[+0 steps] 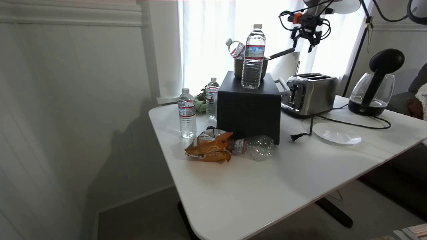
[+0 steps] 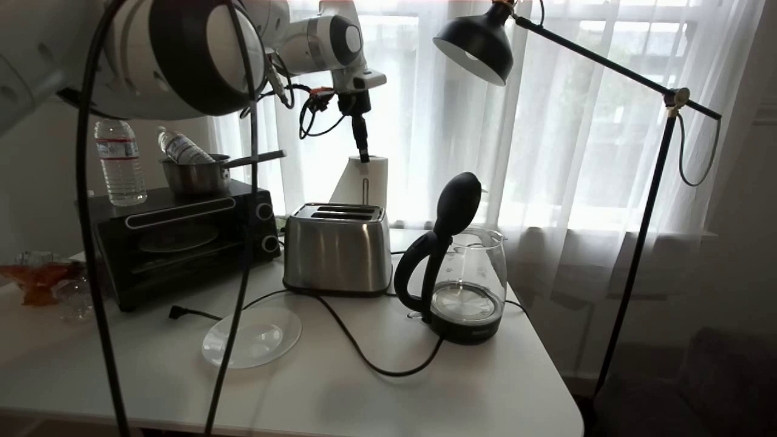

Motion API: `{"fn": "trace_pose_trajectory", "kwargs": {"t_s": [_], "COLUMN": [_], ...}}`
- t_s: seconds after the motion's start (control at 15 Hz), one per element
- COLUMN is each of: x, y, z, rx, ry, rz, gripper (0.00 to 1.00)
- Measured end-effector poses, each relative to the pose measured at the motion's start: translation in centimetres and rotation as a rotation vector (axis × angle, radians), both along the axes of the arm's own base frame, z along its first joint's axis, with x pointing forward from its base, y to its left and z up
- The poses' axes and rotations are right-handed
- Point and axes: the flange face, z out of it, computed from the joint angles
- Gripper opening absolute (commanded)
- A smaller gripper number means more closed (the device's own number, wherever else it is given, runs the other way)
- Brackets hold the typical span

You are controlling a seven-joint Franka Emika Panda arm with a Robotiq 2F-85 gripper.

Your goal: Move the paper towel roll to the right

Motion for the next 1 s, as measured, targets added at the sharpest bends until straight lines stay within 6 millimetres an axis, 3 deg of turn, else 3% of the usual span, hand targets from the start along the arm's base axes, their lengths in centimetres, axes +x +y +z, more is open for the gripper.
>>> {"fn": "trace_pose_trajectory", "kwargs": {"t_s": [0.87, 1.0], "x": [1.5, 1.5], "y": [0.3, 0.4], "z": [-2.3, -2.5], "rx": [0.013, 0.011], "ry": [-0.069, -0.067], "rz": [-0.089, -0.09], "gripper": [1.0, 0.74]}}
